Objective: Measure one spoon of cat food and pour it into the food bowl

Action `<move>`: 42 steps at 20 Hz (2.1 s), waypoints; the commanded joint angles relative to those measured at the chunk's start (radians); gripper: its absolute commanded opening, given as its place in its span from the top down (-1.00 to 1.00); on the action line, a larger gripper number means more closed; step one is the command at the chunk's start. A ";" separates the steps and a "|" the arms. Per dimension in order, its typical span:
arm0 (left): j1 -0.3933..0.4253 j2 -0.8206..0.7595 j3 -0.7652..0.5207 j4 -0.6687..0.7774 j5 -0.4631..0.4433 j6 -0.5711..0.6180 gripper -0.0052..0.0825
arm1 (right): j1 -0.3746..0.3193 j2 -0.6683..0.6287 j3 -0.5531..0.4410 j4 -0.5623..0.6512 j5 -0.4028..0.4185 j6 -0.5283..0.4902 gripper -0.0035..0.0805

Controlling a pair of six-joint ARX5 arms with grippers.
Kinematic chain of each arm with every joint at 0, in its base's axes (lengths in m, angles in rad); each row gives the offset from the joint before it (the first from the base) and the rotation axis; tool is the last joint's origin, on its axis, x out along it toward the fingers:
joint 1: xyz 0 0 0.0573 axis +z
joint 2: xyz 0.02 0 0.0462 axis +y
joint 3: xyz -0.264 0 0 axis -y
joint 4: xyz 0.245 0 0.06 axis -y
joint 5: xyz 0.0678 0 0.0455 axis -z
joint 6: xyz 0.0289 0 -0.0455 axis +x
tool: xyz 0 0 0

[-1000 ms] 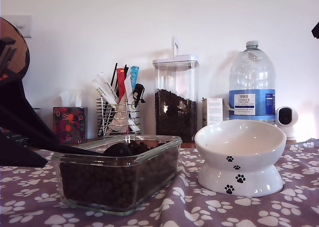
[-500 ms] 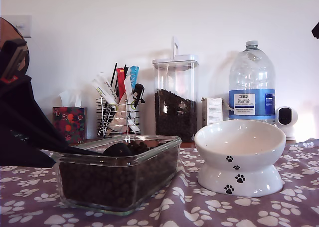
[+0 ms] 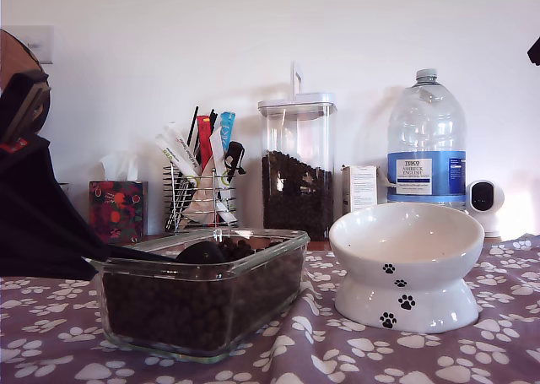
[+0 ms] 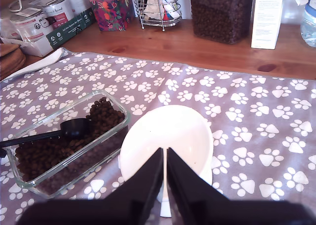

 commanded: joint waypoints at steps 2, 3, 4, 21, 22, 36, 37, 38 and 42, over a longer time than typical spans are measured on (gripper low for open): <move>-0.005 -0.001 -0.006 0.035 0.006 -0.003 0.60 | 0.005 0.006 0.010 0.010 -0.007 0.001 0.94; -0.005 -0.001 -0.006 0.035 0.009 -0.003 0.60 | 0.005 0.006 0.010 0.010 -0.007 0.001 0.94; -0.005 -0.001 -0.006 0.035 0.015 -0.003 0.60 | 0.005 0.006 0.010 0.010 -0.007 0.001 0.94; -0.005 -0.005 -0.006 0.045 0.048 0.027 0.93 | 0.005 0.006 0.010 0.009 -0.006 0.001 0.94; -0.005 -0.005 -0.003 0.044 0.035 0.032 0.93 | 0.005 0.006 0.010 0.009 -0.007 0.001 0.94; -0.179 -0.228 0.078 -0.109 -0.314 0.435 0.93 | 0.005 0.006 0.010 0.009 -0.006 0.001 0.94; -0.211 -0.243 0.085 -0.135 -0.365 0.478 0.93 | 0.005 0.006 0.010 0.009 -0.006 0.001 0.94; -0.237 -0.253 0.094 -0.162 -0.411 0.510 0.93 | 0.005 0.006 0.010 0.009 -0.006 0.000 0.94; -0.330 -0.259 0.147 -0.258 -0.575 0.629 0.93 | 0.005 0.006 0.010 0.009 -0.006 0.000 0.94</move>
